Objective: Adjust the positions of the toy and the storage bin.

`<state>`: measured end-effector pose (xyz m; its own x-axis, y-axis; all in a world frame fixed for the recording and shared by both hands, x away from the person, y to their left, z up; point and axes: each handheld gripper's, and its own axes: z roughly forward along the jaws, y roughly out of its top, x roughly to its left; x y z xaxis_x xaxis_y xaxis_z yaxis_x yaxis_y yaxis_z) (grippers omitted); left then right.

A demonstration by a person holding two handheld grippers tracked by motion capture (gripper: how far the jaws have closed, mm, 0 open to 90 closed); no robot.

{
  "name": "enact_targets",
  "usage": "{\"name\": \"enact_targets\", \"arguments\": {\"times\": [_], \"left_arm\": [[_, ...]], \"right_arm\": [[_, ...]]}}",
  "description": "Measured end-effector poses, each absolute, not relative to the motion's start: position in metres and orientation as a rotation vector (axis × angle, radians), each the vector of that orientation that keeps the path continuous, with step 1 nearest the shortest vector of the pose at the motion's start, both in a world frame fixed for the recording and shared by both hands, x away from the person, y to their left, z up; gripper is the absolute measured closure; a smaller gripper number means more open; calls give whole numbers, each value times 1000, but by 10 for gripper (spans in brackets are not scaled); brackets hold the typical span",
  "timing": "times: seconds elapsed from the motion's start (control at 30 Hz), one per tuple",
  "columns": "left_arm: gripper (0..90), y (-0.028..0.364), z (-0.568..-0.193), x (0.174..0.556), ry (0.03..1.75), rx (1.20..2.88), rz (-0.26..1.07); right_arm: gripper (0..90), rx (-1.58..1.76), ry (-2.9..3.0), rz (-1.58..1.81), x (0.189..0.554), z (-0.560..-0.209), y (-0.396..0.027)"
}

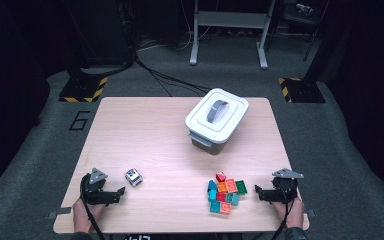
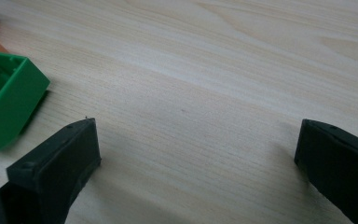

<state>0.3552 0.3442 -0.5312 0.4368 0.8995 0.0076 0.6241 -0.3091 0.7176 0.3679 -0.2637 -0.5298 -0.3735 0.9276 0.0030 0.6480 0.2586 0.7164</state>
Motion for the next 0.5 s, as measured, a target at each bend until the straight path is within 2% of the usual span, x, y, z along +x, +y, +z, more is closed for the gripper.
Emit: {"name": "enact_targets", "arguments": {"times": [0.5], "left_arm": [[1, 343, -532, 356, 1258, 2059, 539]], "right_arm": [[0, 1439, 2103, 895, 368, -530, -264]]}}
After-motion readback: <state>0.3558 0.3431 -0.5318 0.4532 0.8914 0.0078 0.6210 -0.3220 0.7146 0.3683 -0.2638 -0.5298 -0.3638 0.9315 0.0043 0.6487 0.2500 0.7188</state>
